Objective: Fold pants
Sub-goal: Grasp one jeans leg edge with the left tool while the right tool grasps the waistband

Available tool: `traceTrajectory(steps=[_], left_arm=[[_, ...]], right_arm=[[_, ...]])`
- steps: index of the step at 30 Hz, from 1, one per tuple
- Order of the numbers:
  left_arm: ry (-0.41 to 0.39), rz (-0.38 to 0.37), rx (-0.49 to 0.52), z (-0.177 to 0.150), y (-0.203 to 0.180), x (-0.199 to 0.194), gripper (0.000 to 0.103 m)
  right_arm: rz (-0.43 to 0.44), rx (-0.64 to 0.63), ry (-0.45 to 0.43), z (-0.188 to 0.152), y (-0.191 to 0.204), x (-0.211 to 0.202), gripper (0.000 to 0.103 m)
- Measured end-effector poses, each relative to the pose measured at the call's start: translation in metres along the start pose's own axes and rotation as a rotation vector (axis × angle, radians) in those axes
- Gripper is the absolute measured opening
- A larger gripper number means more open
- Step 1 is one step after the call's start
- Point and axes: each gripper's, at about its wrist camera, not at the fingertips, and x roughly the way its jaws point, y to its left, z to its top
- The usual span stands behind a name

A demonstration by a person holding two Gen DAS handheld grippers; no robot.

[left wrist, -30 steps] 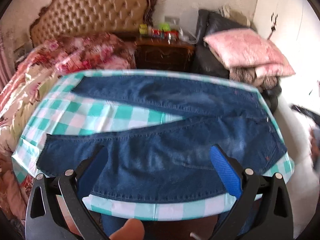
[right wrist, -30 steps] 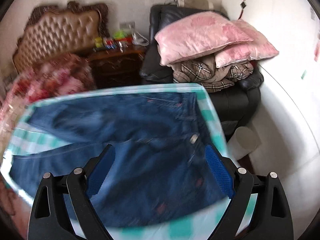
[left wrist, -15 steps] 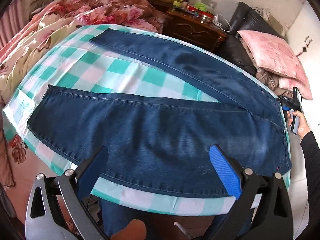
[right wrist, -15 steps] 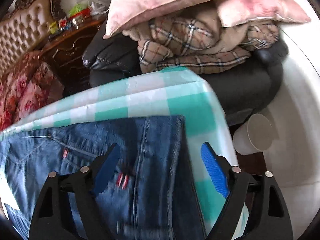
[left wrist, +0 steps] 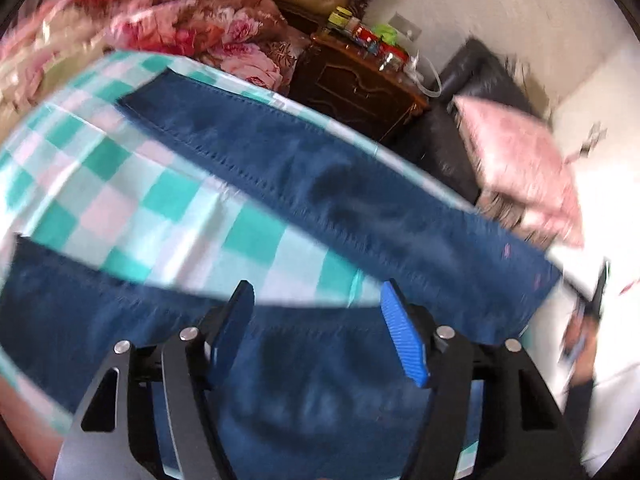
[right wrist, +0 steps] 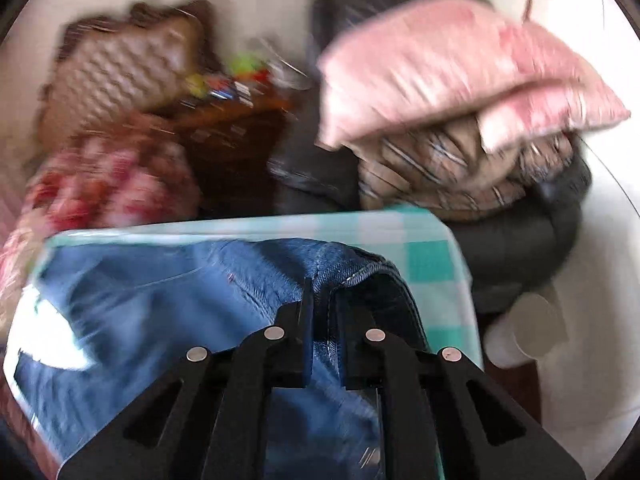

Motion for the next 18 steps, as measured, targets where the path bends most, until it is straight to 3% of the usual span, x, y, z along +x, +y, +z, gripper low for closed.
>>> traceTrajectory(steps=[4,7,12,16,18], left_arm=[[0.049,-0.186,-0.156,0.053,0.017,0.038,0.065],[0.088,-0.266,-0.282,0.088,0.034,0.081,0.054],[0.166,-0.258,-0.449,0.112,0.066,0.155,0.049],[0.157,-0.127,-0.489,0.114,0.076,0.175,0.045],[0.142,-0.144,-0.517,0.115,0.081,0.179,0.045]], right_arm=[[0.119,-0.051,-0.083,-0.049,0.03,-0.086,0.011],[0.167,-0.03,-0.086,-0.088,0.035,-0.121,0.011],[0.17,0.041,-0.041,-0.124,0.024,-0.131,0.011],[0.165,0.059,-0.03,-0.135,0.021,-0.134,0.011],[0.165,0.056,-0.028,-0.133,0.021,-0.132,0.011]])
